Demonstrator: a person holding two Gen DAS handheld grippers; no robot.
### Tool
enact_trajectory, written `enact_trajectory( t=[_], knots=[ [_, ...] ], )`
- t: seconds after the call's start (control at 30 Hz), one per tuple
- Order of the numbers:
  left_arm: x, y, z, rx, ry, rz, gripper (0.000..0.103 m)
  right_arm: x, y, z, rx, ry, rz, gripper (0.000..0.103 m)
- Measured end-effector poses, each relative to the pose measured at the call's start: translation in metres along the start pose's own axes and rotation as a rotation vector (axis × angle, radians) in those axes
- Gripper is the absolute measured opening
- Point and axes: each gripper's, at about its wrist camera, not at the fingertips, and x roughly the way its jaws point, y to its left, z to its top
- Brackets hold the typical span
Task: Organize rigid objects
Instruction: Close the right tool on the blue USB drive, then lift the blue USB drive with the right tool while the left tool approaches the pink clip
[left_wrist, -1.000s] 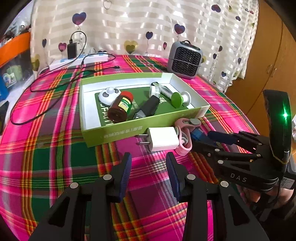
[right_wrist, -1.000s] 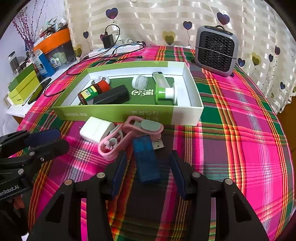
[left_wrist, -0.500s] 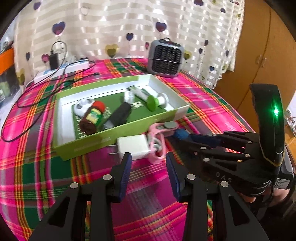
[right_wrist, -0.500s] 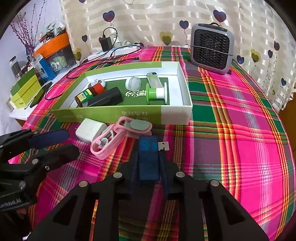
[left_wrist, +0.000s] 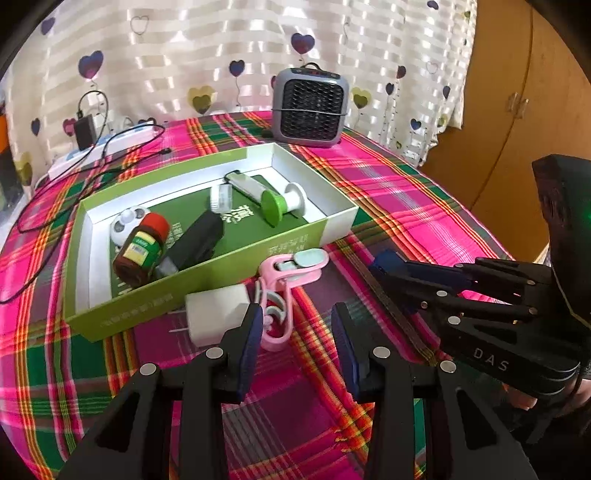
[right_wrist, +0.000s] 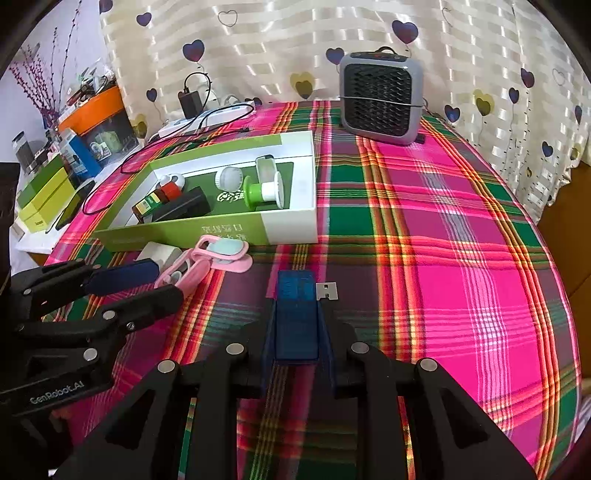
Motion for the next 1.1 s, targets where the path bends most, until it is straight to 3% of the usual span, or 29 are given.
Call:
enact_trajectory(
  t=[0.1,0.43,0.6,0.93,1.03,1.1],
  knots=[
    [0.005,-0.001,0.002,0.005,0.014,-0.012,0.037,-0.002,-0.002,-0.001,0.009,-0.005,0.006,0.023],
    [0.008,-0.001,0.008,0.019,0.000,0.068,0.037,-0.004,-0.007,-0.003,0.022,-0.006,0.015,0.023],
    [0.012,0.001,0.011,0.020,0.025,0.038,0.037,-0.004,-0.008,-0.004,0.030,-0.006,0.020,0.023],
    [0.012,-0.008,0.010,0.011,0.059,-0.093,0.037,-0.004,-0.012,-0.003,0.043,-0.006,0.023,0.023],
    [0.011,-0.010,0.011,0.025,0.042,0.000,0.037,-0.004,-0.012,-0.003,0.044,-0.005,0.025,0.023],
    [0.012,-0.008,0.012,0.003,0.049,-0.001,0.037,-0.004,-0.012,-0.004,0.043,-0.005,0.024,0.023]
  ],
)
